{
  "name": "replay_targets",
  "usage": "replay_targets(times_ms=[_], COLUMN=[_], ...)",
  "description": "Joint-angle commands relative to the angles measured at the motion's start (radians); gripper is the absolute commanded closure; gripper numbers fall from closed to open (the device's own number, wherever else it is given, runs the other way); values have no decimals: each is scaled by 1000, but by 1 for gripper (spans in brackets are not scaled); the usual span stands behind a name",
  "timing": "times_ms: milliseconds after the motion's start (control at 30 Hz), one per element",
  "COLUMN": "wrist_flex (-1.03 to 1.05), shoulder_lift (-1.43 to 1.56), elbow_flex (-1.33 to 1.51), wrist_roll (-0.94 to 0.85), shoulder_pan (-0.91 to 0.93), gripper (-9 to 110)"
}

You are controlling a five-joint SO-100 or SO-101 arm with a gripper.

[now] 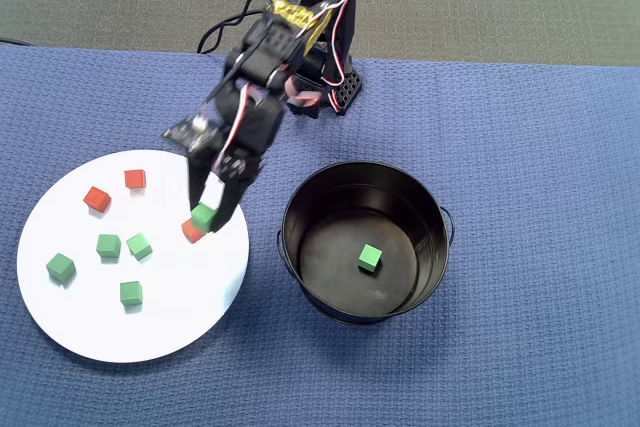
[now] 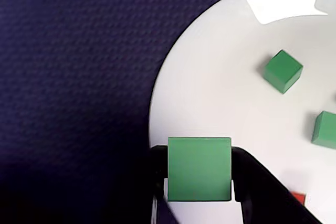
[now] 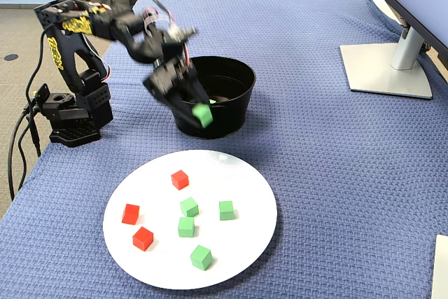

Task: Pick up the green cubes from the white plate and place them in the black recipient

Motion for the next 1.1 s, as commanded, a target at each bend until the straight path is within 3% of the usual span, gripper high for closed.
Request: replay_targets(times_ms=[0, 167, 367, 567, 700, 800, 1067], wrist_flex=[152, 272, 190, 138, 61, 132, 268], shoulder_lift=[196, 275, 256, 137, 143, 140, -29], elbow_flex=[-78, -66, 31, 60, 95, 31, -313], wrist_roll=[78, 225, 433, 466, 451, 463, 661], shoulder_pan=[-120, -376, -615, -704, -686, -618, -259], gripper=[101, 102, 102, 74, 73, 74, 77])
